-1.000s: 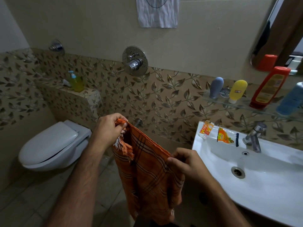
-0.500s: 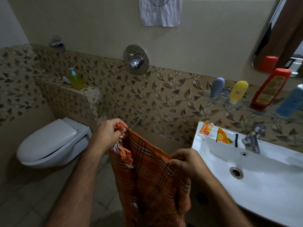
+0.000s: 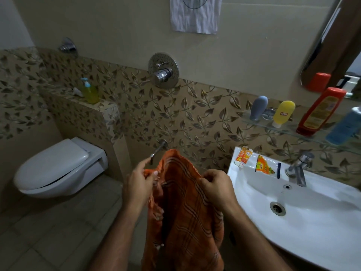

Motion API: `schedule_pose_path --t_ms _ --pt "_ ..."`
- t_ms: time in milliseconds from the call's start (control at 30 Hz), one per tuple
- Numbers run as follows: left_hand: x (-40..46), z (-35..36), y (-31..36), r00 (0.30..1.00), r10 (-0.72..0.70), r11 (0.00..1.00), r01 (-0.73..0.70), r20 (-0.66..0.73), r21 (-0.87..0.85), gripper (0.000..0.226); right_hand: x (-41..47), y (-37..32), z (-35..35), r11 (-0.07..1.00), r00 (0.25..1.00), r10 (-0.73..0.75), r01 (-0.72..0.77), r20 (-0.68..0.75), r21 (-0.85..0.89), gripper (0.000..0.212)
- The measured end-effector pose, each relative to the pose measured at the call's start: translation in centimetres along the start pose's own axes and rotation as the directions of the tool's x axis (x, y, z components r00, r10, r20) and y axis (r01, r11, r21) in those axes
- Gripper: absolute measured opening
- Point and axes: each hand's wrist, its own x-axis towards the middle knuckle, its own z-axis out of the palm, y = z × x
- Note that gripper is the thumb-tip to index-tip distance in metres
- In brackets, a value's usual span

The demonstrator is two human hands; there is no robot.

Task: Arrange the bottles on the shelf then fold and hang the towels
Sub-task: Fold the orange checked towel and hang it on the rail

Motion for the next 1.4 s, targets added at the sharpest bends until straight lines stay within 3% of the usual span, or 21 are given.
schedule_pose_path --t_ms 100,200,333,400,500,633,733,867,933,1067,1167,1233,1400 --pt "-1.4 1.3 0.4 0.960 0.112 0.991 -0.090 0.255 -0.097 0.072 0.0 -0.8 0.0 0.987 0.985 -0.153 0.157 0.081 -0.044 0.010" --pt "-1.2 1.2 1.9 0.825 0.265 0.964 -0.223 0.499 -0.144 0.081 -0.1 -1.5 -0.4 0.941 0.925 -0.296 0.325 0.238 -0.094 0.011" --pt "0.0 0.9 3.0 0.617 0.292 0.957 -0.185 0.731 -0.226 0.062 -0.2 -1.2 -1.3 0.915 0.858 -0.371 0.403 0.356 -0.017 0.010" --pt "0.2 1.1 3.2 0.588 0.250 0.968 -0.163 0.770 -0.189 0.044 -0.3 -0.9 -1.7 0.923 0.853 -0.357 0.386 0.382 0.000 0.013" --pt "0.1 1.8 3.4 0.635 0.229 0.973 -0.175 0.738 -0.151 0.016 -0.7 -0.3 -2.1 0.943 0.867 -0.314 0.333 0.388 0.019 0.011" --pt "-0.2 2.5 3.7 0.758 0.250 0.955 -0.295 0.602 -0.025 0.016 -0.9 0.1 -2.5 0.987 0.897 -0.155 0.153 0.413 0.037 0.009" --pt "-0.2 2.4 3.8 0.845 0.318 0.938 -0.346 0.430 -0.013 0.022 -1.0 0.4 -3.1 0.999 0.836 -0.039 0.013 0.548 0.051 0.022" --pt "0.9 1.2 3.5 0.888 0.316 0.941 -0.337 0.334 0.005 0.023 -1.6 1.3 -4.0 0.994 0.745 -0.018 -0.061 0.667 0.095 0.032" --pt "1.3 0.7 3.1 0.902 0.288 0.948 -0.317 0.321 0.038 0.018 -1.6 1.6 -4.4 0.995 0.736 -0.020 -0.055 0.677 0.088 0.033" --pt "1.8 -0.2 2.7 0.940 0.260 0.959 -0.278 0.219 0.052 0.019 -1.3 1.7 -4.7 0.990 0.834 -0.051 0.113 0.550 -0.080 0.027" --pt "2.4 -1.2 2.9 0.968 0.227 0.971 -0.234 0.109 0.052 0.020 -1.2 2.2 -4.6 0.971 0.848 -0.091 0.192 0.522 -0.142 0.027" --pt "2.6 -1.8 3.4 0.971 0.226 0.972 -0.231 0.081 0.052 0.021 -1.2 2.7 -4.6 0.983 0.837 -0.102 0.168 0.537 -0.076 0.032" --pt "3.0 -3.2 4.8 0.971 0.236 0.972 -0.236 -0.031 0.001 0.032 -1.2 4.1 -4.5 0.949 0.849 -0.145 -0.027 0.508 0.315 0.036"
